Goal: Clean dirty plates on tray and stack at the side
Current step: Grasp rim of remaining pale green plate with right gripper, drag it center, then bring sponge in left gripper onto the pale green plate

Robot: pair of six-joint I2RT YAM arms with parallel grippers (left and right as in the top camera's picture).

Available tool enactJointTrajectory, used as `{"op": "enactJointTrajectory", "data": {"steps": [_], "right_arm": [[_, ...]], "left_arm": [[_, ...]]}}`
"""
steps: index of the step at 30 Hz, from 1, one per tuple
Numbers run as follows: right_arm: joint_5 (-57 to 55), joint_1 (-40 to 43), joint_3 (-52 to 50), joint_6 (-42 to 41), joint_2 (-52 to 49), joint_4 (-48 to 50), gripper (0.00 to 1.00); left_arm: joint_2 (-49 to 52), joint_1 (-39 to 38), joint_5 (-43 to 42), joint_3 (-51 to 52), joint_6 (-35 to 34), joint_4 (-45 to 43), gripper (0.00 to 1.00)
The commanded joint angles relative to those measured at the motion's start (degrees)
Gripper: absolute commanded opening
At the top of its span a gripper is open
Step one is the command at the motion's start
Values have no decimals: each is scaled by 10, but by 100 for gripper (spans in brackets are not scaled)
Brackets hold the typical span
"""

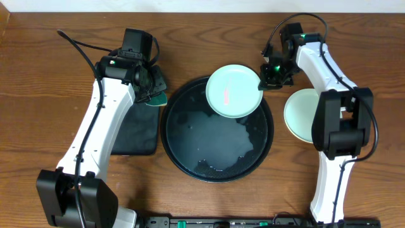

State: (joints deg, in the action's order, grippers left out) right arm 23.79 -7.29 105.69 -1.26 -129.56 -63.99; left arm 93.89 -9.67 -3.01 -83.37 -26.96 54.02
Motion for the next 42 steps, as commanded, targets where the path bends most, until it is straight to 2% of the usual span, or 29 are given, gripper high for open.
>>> {"op": "enactJointTrajectory", "data": {"steps": [1, 7, 14, 23, 33, 42], "right_arm": [[-11, -17, 3, -11, 62, -20, 1], [-76, -65, -2, -3, 76, -63, 1], [-92, -118, -50, 27, 76, -52, 1], [-92, -145, -135, 61, 76, 18, 1], [-92, -145, -216, 49, 76, 116, 1], [-92, -141, -241, 25, 76, 144, 1]], "left_arm": [[4, -1, 5, 0, 8, 1, 7], [4, -1, 5, 8, 8, -6, 7], [4, -1, 5, 14, 8, -5, 7], [5, -45, 5, 14, 64, -20, 8], [24, -120, 5, 18, 64, -72, 7], [107, -163, 5, 18, 38, -79, 7]]}}
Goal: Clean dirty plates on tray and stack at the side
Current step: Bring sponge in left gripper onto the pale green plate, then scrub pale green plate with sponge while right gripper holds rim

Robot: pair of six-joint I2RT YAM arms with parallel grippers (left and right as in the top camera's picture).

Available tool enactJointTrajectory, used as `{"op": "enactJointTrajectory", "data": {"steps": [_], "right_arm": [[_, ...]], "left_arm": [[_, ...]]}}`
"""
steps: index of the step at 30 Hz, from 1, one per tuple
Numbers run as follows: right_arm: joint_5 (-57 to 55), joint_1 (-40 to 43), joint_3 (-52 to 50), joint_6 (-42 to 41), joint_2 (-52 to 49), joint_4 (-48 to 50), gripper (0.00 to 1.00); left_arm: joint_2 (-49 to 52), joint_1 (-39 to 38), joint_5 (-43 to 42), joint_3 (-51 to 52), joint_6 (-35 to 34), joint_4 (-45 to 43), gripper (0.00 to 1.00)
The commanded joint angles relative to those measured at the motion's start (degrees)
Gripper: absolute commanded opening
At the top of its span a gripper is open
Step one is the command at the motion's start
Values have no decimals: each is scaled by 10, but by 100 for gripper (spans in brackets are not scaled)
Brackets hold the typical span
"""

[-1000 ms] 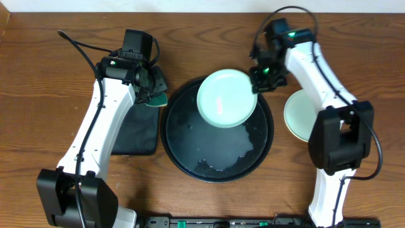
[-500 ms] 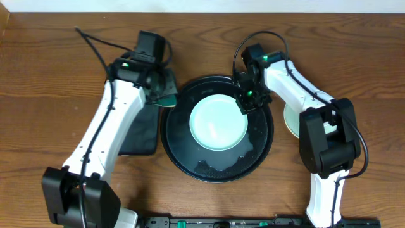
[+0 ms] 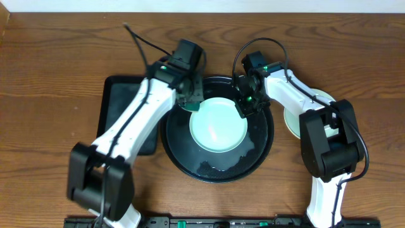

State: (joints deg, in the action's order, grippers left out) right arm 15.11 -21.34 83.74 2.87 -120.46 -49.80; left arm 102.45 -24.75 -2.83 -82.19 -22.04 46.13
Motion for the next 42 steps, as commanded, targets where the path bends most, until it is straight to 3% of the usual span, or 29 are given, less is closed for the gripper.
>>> {"op": "enactJointTrajectory", "data": {"steps": [1, 14, 22, 27, 30, 34, 39, 42], "right_arm": [[-5, 1, -21, -16, -15, 2, 1], [-7, 4, -21, -26, -14, 2, 1], [-7, 4, -21, -26, -14, 2, 1], [-7, 4, -21, -26, -15, 2, 1], [-7, 4, -21, -26, -14, 2, 1], [-7, 4, -21, -26, -14, 2, 1], [-7, 4, -21, -26, -14, 1, 1], [-7, 4, -21, -26, -14, 2, 1]], "left_arm": [[29, -17, 3, 6, -20, 0, 7], [112, -60, -7, 6, -156, 2, 8], [149, -82, -121, 6, -150, 2, 7], [149, -94, -238, 6, -38, -19, 7], [149, -97, -242, 6, -32, -17, 7], [149, -97, -195, 6, -37, -11, 7], [149, -96, -14, 6, -144, 51, 8], [149, -96, 25, 6, -173, 63, 7]]}}
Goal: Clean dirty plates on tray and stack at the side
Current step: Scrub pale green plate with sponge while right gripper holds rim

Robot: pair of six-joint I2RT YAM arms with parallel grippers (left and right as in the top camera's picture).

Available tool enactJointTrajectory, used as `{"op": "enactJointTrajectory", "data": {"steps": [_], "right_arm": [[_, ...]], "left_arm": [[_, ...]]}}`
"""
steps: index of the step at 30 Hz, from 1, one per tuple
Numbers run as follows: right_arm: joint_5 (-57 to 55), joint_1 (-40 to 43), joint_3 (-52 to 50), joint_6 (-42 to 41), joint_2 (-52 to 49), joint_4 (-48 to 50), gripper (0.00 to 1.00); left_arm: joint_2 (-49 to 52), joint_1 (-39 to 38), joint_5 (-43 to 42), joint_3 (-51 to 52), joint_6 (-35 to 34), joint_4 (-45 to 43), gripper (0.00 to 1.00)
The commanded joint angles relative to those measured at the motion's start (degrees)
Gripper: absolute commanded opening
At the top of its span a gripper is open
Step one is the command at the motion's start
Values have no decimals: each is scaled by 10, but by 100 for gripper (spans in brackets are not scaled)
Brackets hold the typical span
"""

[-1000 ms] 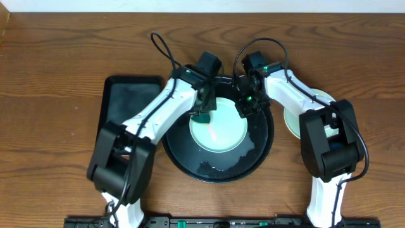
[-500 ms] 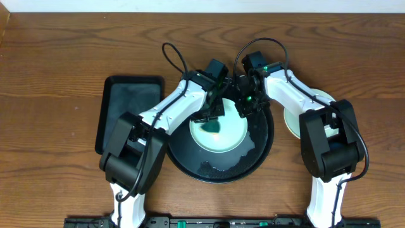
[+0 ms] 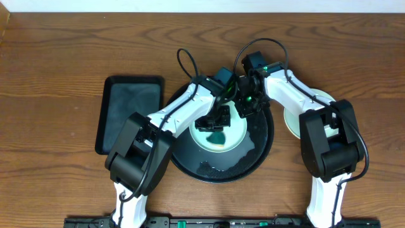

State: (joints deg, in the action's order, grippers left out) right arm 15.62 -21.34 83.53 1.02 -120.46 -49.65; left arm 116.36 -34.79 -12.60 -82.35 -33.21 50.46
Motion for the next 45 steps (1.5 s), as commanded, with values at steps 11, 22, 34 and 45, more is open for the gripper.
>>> {"op": "enactJointTrajectory", "data": {"steps": [11, 22, 34, 45], "right_arm": [[-12, 4, -19, -8, -14, 0, 1], [-13, 4, -19, -8, -15, 0, 1], [-12, 4, -19, -8, -15, 7, 1], [-12, 4, -19, -8, -15, 7, 1]], "left_arm": [[10, 5, 122, 6, -37, -53, 8], [10, 5, 207, 6, -18, -111, 8], [10, 5, 148, 6, 32, -29, 8], [9, 5, -90, 6, 144, -52, 8]]}}
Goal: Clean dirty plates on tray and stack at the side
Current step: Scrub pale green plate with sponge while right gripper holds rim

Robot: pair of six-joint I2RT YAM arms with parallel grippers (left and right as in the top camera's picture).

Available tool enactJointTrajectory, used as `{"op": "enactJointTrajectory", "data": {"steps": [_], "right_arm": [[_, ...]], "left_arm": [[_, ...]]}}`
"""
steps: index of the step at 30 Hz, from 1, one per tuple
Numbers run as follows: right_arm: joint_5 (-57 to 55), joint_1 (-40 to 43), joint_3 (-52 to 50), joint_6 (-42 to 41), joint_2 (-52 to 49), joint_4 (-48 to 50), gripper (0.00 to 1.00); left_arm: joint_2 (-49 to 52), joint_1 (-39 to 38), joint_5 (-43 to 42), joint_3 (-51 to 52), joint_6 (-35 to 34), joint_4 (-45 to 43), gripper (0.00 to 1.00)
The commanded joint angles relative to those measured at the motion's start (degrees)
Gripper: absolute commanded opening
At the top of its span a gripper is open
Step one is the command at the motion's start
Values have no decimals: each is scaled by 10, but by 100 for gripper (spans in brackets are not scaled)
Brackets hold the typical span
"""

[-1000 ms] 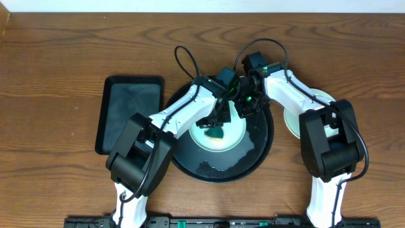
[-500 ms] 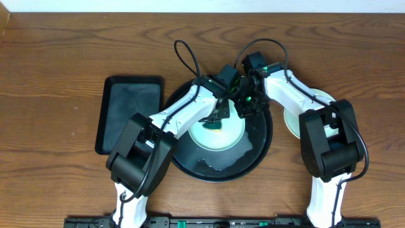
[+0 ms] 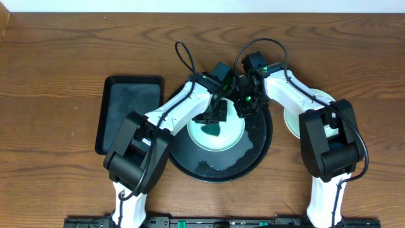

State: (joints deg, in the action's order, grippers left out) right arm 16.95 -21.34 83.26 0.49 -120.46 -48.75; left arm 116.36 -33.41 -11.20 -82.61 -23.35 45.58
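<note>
A pale green plate (image 3: 229,136) lies in the middle of the round black tray (image 3: 218,166). My left gripper (image 3: 214,121) is over the plate, shut on a dark green sponge (image 3: 212,130) that presses on the plate's face. At the plate's upper right rim my right gripper (image 3: 245,104) is shut on the plate. Another pale green plate (image 3: 292,117) rests on the table right of the tray, partly hidden by the right arm.
A black rectangular tray (image 3: 126,107) lies on the wooden table to the left of the round tray. Wet film and suds cover the round tray's floor (image 3: 221,166). Both arms cross over the tray's upper half.
The sponge in my left gripper has shifted slightly up on the plate, from the lower middle toward the center. The right gripper and plate have not moved.
My right gripper first held the stained plate at the tray's upper right while the left held the sponge over the black rectangular tray. Then the plate lay in the tray's middle with the sponge at its rim. Afterwards the sponge sat on the plate's face, and it has moved across it.
</note>
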Motion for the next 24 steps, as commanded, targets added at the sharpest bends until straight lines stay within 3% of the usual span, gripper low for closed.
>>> {"op": "enactJointTrajectory", "data": {"steps": [1, 7, 15, 18, 24], "right_arm": [[-26, 4, -17, -2, -15, -2, 1], [-26, 4, -17, -2, -15, -2, 1], [-28, 4, -17, -2, -15, -2, 1], [-28, 4, -17, -2, -15, -2, 1], [-28, 4, -17, -2, -15, -2, 1]], "left_arm": [[9, -9, -104, 8, 45, -10, 7], [9, -7, -1, 8, 36, -58, 8], [9, 27, 195, 8, -109, -23, 8], [9, 48, 200, 9, -152, 10, 8], [9, 57, 115, 9, -123, 71, 8]]}}
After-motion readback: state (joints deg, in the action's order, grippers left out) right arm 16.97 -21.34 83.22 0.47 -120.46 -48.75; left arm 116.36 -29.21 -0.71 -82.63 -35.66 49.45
